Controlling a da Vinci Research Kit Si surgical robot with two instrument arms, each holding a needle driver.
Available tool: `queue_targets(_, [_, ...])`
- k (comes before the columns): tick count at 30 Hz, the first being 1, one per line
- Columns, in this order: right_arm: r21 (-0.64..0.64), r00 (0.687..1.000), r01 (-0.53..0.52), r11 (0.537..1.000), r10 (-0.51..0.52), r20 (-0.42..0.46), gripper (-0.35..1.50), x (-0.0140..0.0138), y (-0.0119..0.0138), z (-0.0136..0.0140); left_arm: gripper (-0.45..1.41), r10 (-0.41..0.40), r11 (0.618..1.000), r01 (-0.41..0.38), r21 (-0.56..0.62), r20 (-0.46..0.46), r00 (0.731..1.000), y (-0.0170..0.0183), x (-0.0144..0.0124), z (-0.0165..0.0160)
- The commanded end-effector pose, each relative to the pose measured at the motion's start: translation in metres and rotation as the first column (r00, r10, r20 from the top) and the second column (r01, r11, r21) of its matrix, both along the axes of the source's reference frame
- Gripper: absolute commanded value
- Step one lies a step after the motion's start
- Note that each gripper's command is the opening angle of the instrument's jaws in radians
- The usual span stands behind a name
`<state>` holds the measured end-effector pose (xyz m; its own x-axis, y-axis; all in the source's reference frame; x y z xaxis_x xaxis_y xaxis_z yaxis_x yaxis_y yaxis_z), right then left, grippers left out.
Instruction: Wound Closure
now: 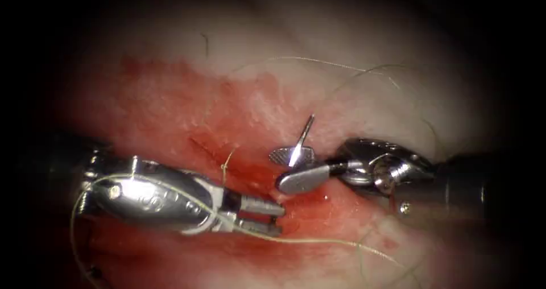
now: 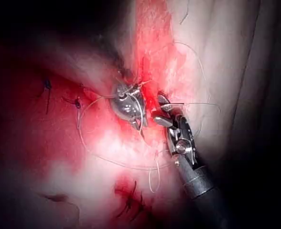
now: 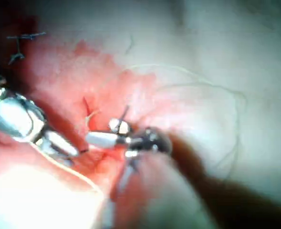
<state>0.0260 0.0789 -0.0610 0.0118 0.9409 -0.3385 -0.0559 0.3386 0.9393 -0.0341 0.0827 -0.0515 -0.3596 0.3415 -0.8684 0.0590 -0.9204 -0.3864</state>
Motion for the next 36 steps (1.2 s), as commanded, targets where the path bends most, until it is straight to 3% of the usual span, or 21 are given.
queue_targets(1, [-0.024, 0.999, 0.025, 0.999, -0.025, 0.031, 1.33, 0.0003, -0.0003, 0.0005, -0.35, 0.013, 0.998, -0.013, 0.054, 0.005, 1.000, -0.0007, -0.0004, 0.0004])
queue_targets(2, [-0.086, 0.995, 0.072, 0.994, -0.066, 0.073, 1.33, 0.0000, -0.0005, 0.0004, -0.35, 0.044, 0.985, -0.047, 0.168, 0.025, 0.999, -0.0013, 0.0000, 0.0001])
queue_targets(6, [-0.153, 0.984, 0.144, 0.978, -0.126, 0.124, 1.35, -0.0005, -0.0012, -0.0001, -0.35, 0.073, 0.947, -0.082, 0.310, 0.043, 0.996, -0.0019, 0.0004, -0.0002])
queue_targets(8, [-0.199, 0.972, 0.197, 0.960, -0.165, 0.167, 1.33, -0.0012, -0.0017, -0.0004, -0.35, 0.093, 0.905, -0.110, 0.410, 0.060, 0.994, -0.0024, 0.0007, -0.0006])
queue_targets(13, [-0.235, 0.959, 0.209, 0.949, -0.152, 0.241, 1.31, -0.0018, -0.0017, -0.0005, -0.35, 0.125, 0.869, -0.146, 0.473, 0.077, 0.989, -0.0028, 0.0005, -0.0017])
queue_targets(15, [-0.250, 0.951, 0.206, 0.946, -0.134, 0.278, 1.30, -0.0023, -0.0016, -0.0006, -0.35, 0.146, 0.833, -0.173, 0.526, 0.092, 0.985, -0.0030, 0.0006, -0.0027])
queue_targets(18, [-0.273, 0.947, 0.197, 0.941, -0.111, 0.302, 1.30, -0.0026, -0.0015, -0.0009, -0.35, 0.170, 0.825, -0.205, 0.527, 0.115, 0.979, -0.0025, 0.0009, -0.0033])
queue_targets(20, [-0.282, 0.946, 0.200, 0.938, -0.110, 0.304, 1.30, -0.0028, -0.0016, -0.0011, -0.35, 0.148, 0.829, -0.179, 0.529, 0.100, 0.984, -0.0016, 0.0011, -0.0034])
queue_targets(24, [-0.305, 0.946, 0.210, 0.929, -0.113, 0.305, 1.30, -0.0030, -0.0018, -0.0018, -0.35, 0.085, 0.882, -0.102, 0.460, 0.057, 0.995, 0.0004, 0.0019, -0.0035])
queue_targets(25, [-0.313, 0.946, 0.214, 0.925, -0.116, 0.304, 1.28, -0.0030, -0.0019, -0.0023, -0.35, 0.066, 0.918, -0.062, 0.392, 0.004, 0.998, 0.0015, 0.0023, -0.0036])
queue_targets(30, [-0.330, 0.945, 0.223, 0.917, -0.120, 0.303, 1.25, -0.0030, -0.0022, -0.0036, -0.35, 0.002, 0.973, 0.017, 0.229, -0.083, 0.997, 0.0041, 0.0029, -0.0036])
queue_targets(36, [-0.347, 0.944, 0.232, 0.909, -0.124, 0.306, 1.25, -0.0027, -0.0026, -0.0044, -0.35, -0.089, 0.996, 0.092, 0.011, -0.154, 0.984, 0.0081, 0.0031, -0.0036])
